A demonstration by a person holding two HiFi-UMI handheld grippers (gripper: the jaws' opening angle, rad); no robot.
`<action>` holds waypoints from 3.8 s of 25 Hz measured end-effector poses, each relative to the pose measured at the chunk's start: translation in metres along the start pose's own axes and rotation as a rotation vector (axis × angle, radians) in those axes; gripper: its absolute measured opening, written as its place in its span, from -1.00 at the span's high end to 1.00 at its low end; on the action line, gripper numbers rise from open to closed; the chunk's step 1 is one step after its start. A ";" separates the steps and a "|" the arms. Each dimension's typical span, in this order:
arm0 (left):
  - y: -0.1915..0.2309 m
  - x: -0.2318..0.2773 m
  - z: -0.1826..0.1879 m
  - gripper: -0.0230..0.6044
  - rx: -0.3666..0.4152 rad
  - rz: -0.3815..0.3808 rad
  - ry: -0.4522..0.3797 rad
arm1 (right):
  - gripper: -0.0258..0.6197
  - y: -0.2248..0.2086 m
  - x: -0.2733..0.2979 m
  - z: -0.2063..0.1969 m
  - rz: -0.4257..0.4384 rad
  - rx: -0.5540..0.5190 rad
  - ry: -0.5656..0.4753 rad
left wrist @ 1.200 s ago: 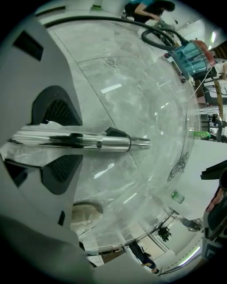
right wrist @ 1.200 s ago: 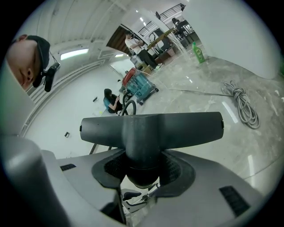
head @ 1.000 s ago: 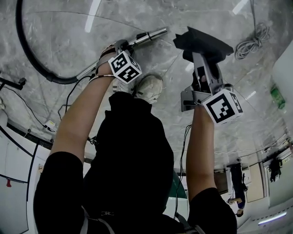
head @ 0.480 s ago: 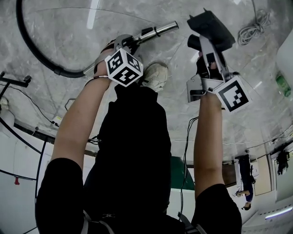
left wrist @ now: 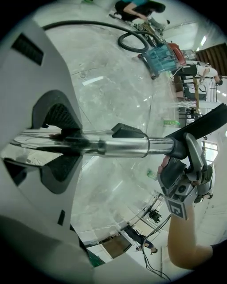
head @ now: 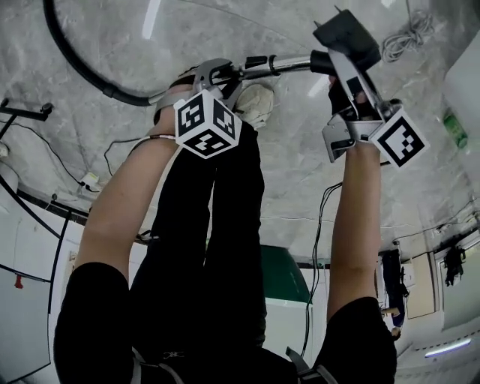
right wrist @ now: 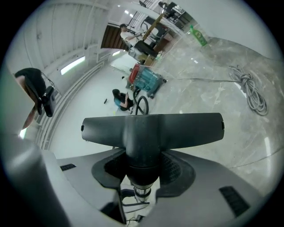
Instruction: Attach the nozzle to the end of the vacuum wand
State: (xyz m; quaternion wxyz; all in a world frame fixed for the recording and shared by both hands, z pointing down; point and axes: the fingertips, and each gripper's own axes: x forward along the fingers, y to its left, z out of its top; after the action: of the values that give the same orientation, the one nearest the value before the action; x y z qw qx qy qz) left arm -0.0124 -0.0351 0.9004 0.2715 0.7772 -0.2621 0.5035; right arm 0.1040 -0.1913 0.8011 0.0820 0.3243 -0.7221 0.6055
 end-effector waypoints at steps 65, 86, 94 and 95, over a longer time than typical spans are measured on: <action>-0.036 -0.053 0.031 0.37 0.034 -0.467 -0.134 | 0.38 0.073 0.013 -0.043 -0.139 -0.047 -0.053; -0.022 -0.060 0.037 0.37 -0.028 -0.519 -0.188 | 0.40 0.090 0.041 -0.037 -0.081 -0.099 -0.056; -0.014 -0.065 0.031 0.38 -0.061 -0.563 -0.204 | 0.41 0.126 0.062 -0.046 0.306 -0.238 -0.022; -0.013 -0.062 0.032 0.38 -0.078 -0.553 -0.205 | 0.41 0.116 0.064 -0.043 0.212 -0.210 -0.047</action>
State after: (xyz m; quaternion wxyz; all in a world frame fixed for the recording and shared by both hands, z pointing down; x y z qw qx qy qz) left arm -0.0055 -0.0396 0.8300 0.4000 0.8551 -0.0856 0.3187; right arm -0.0238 -0.1683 0.7492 0.0341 0.2501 -0.8134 0.5241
